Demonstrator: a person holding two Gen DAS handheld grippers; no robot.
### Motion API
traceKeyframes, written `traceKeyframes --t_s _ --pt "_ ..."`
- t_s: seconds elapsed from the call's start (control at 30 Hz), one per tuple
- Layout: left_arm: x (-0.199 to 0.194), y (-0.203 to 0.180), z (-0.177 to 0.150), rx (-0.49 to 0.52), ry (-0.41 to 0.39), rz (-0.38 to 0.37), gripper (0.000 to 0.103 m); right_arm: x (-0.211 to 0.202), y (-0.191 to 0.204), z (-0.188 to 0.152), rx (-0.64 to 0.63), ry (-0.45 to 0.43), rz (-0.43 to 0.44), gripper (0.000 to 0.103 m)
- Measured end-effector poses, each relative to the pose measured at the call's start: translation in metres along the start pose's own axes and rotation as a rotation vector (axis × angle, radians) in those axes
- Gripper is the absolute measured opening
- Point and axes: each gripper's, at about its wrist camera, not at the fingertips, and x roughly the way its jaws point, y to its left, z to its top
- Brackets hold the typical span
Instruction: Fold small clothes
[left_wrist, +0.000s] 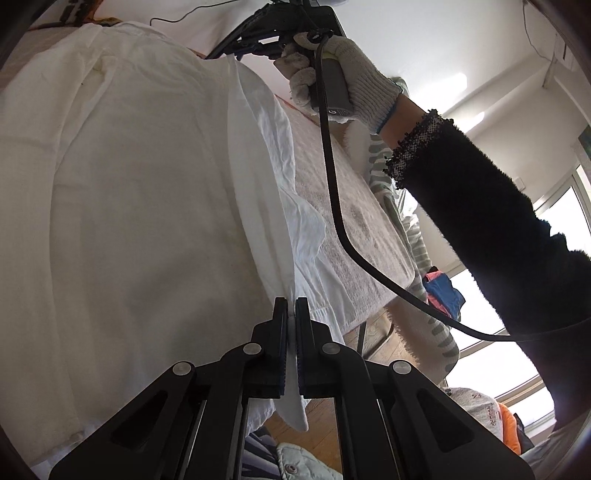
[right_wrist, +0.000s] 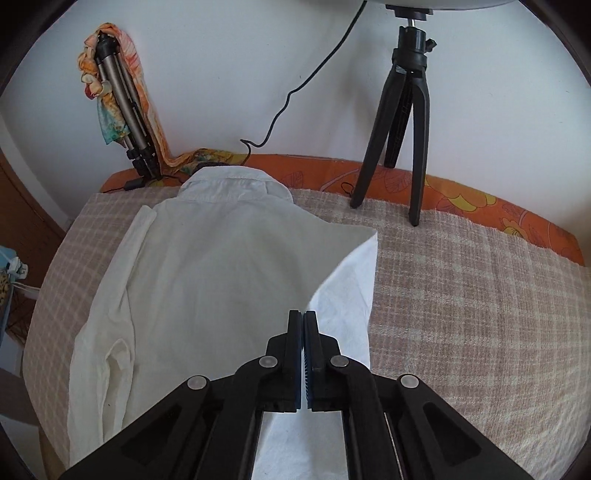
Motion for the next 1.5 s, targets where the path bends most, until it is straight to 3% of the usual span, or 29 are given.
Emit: traceKeyframes --t_s 0.23,0.27,0.3,0.37,0.47,0.57,0.67,0.73,0.8,0.97,1.0,1.03,1.1,1.2,1.37,1.47,1.5 --pt "0.007 0.017 0.002 -0.034 0.008 0.042 0.002 0.057 0.03 -0.004 -0.068 0.079 -0.042 0.0" --pt "0.008 0.018 0.002 -0.034 0.007 0.047 0.002 0.063 0.028 -0.005 -0.058 0.099 -0.039 0.004" --pt "0.01 0.018 0.003 -0.024 0.01 0.052 0.002 0.065 0.025 -0.006 -0.05 0.107 -0.046 0.018" --pt "0.009 0.018 0.002 -0.005 0.011 0.062 0.002 0.051 0.019 -0.008 -0.033 0.063 -0.048 0.034" --pt "0.008 0.018 0.001 0.008 0.009 0.063 0.002 0.008 -0.001 -0.017 0.03 -0.01 0.014 0.033" --pt "0.01 0.016 -0.001 0.005 0.004 0.056 0.002 -0.037 -0.025 -0.042 0.086 -0.062 -0.003 0.035" --pt "0.011 0.015 -0.001 0.011 0.0 0.057 0.002 -0.062 -0.052 -0.075 0.168 -0.058 0.02 0.04" --pt "0.013 0.013 -0.002 0.015 0.0 0.06 0.002 -0.065 -0.071 -0.097 0.242 -0.034 0.055 0.053" --pt "0.014 0.012 -0.001 0.016 0.0 0.064 0.002 -0.058 -0.084 -0.115 0.315 0.017 0.123 0.056" --pt "0.016 0.01 -0.002 0.022 0.003 0.084 0.002 -0.047 -0.09 -0.138 0.429 0.017 0.362 0.046" --pt "0.017 0.01 -0.002 0.02 0.003 0.085 0.002 -0.046 -0.087 -0.137 0.412 0.013 0.366 0.033" --pt "0.017 0.009 -0.001 0.021 0.002 0.087 0.002 -0.044 -0.081 -0.134 0.379 0.015 0.345 0.012" --pt "0.017 0.01 -0.004 0.002 0.002 0.079 0.002 -0.042 -0.067 -0.126 0.276 0.033 0.251 0.002" --pt "0.017 0.011 -0.004 -0.003 0.0 0.089 0.002 -0.038 -0.065 -0.112 0.203 0.023 0.117 0.0" --pt "0.015 0.004 -0.006 0.013 -0.003 0.11 0.002 -0.028 -0.065 -0.104 0.143 0.033 0.027 0.0" --pt "0.012 -0.007 -0.008 0.088 -0.008 0.167 0.003 -0.03 -0.07 -0.108 0.153 0.047 0.015 0.006" --pt "0.01 -0.011 -0.006 0.107 -0.013 0.179 0.004 -0.034 -0.073 -0.11 0.17 0.039 0.008 0.013"
